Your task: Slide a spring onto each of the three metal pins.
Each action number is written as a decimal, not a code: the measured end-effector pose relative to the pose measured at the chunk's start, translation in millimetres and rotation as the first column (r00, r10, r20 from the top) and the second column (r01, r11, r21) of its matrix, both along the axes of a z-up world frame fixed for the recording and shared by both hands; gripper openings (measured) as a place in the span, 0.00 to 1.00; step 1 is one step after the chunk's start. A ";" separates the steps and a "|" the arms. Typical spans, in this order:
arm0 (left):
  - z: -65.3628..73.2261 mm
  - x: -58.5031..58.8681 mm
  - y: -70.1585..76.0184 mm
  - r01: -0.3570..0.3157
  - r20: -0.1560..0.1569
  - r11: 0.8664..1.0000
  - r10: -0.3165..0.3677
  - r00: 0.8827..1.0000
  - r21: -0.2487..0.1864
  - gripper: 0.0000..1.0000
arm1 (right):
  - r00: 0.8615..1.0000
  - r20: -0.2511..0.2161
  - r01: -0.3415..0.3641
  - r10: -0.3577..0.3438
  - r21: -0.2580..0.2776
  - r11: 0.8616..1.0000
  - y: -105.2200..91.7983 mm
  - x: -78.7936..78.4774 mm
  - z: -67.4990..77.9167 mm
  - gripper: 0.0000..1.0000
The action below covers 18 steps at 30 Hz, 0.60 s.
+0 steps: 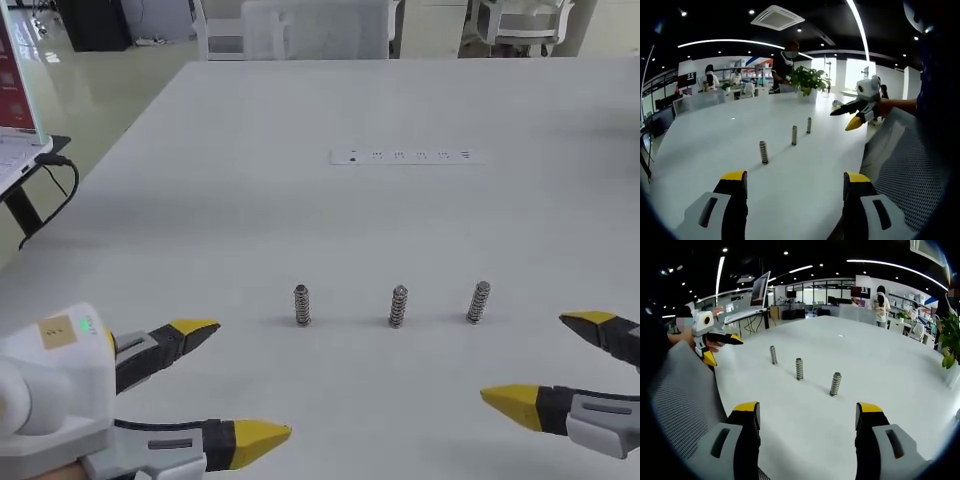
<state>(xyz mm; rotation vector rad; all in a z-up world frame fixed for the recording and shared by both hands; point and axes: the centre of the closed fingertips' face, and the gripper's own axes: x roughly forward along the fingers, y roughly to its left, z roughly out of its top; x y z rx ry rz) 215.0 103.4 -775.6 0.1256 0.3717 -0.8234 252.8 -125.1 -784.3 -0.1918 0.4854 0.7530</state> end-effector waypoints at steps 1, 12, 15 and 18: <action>-0.3 -0.2 -0.1 0.001 0.000 1.000 -0.001 1.000 0.002 0.75 | 1.000 0.000 0.000 0.000 0.002 1.000 0.4 -0.2 0.0 0.78; -0.9 -1.2 -1.2 0.006 -0.002 1.000 -0.006 1.000 0.002 0.74 | 1.000 -0.005 -0.007 0.007 -0.013 1.000 0.3 -1.1 -2.7 0.78; -1.2 -1.4 -1.4 0.008 -0.003 1.000 -0.008 1.000 0.001 0.74 | 1.000 -0.004 -0.005 0.005 -0.006 1.000 0.7 -1.2 -1.6 0.78; -1.7 -1.8 -1.9 0.011 -0.004 1.000 -0.011 1.000 0.003 0.74 | 1.000 -0.005 -0.003 0.003 -0.008 1.000 -0.2 -1.1 -2.0 0.78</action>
